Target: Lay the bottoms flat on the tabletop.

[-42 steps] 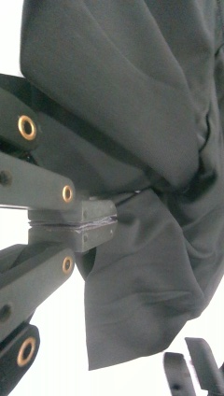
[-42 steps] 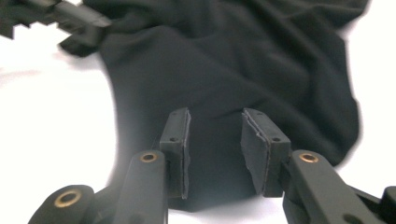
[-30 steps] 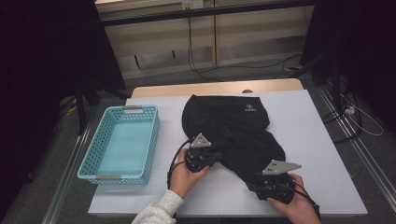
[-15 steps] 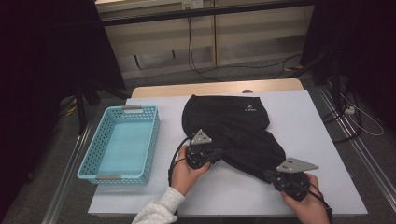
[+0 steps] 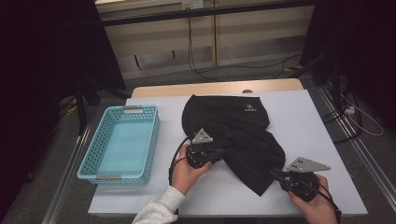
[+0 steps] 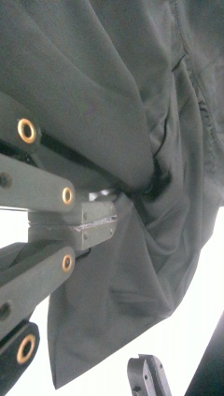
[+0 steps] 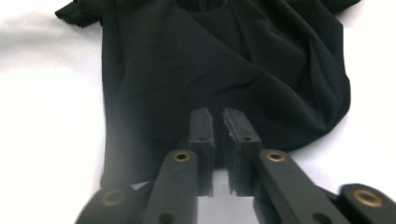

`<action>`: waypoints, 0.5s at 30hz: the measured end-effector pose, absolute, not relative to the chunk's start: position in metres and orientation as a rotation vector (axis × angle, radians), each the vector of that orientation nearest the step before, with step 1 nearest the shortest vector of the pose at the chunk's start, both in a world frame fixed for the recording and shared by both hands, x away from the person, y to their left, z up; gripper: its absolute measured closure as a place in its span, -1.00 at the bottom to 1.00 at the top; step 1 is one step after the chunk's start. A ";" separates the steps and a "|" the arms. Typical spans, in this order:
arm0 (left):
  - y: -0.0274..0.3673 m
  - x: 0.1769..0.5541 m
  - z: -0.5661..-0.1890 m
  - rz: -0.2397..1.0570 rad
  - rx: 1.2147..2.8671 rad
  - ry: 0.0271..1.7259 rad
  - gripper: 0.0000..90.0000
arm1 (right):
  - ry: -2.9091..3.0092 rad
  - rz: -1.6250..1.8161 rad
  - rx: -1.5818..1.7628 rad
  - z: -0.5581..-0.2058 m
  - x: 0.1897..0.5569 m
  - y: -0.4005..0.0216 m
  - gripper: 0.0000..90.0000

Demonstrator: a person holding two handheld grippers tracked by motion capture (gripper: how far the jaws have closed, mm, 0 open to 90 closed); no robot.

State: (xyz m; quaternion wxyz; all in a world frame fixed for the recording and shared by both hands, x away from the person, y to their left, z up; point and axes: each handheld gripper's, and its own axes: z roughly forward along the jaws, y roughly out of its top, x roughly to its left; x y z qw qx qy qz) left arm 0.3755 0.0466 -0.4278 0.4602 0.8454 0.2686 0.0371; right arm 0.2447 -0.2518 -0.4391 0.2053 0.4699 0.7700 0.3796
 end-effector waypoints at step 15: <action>0.044 0.373 -0.430 0.071 2.108 0.649 1.00 | 2.082 0.997 1.471 -0.450 0.249 -0.261 0.21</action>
